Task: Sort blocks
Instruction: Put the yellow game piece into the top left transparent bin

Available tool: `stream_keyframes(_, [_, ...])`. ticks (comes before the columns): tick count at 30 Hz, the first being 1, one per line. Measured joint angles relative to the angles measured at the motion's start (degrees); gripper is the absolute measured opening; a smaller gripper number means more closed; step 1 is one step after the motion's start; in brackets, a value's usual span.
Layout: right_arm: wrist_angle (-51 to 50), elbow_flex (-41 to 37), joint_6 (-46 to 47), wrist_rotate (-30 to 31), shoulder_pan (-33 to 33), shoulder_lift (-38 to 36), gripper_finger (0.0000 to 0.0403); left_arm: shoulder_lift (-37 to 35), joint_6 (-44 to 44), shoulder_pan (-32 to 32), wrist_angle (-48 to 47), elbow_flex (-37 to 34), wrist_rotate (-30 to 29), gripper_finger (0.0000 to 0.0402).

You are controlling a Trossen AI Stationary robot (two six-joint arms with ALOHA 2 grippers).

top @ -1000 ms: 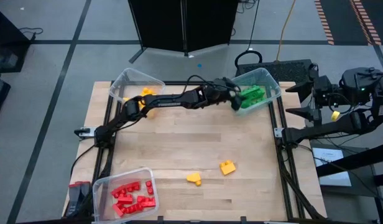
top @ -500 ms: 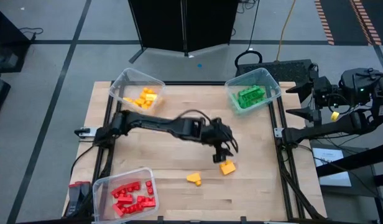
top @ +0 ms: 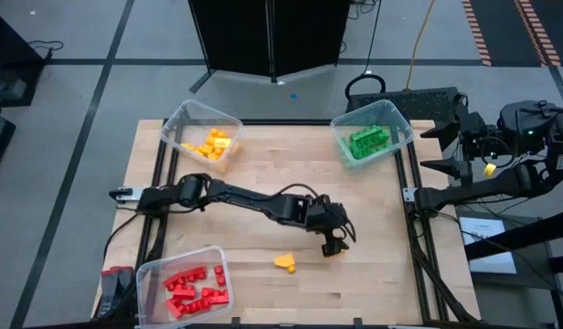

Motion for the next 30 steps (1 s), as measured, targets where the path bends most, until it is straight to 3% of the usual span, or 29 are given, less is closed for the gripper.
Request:
stream_keyframes(6, [0.0, 0.0, 0.0, 0.0, 0.0, 0.0, 0.0368, 0.4, -2.2, -4.0, 0.2, 0.0, -10.9, 0.0357])
stream_keyframes(22, [-0.1, 0.0, 2.8, -0.2, 0.0, 0.0, 0.0368, 10.7, -10.6, -7.6, 3.4, 0.0, -18.0, 0.0358])
stream_keyframes(26, [-0.1, 0.0, 2.8, -0.2, 0.0, 0.0, 0.0368, 12.2, -10.9, -8.6, 3.9, 0.2, -23.7, 0.0337])
stream_keyframes(30, [-0.1, 0.0, 3.6, -0.2, 0.0, 0.0, 0.0368, 13.3, -12.2, -9.2, 4.5, 0.4, -24.0, 0.0273])
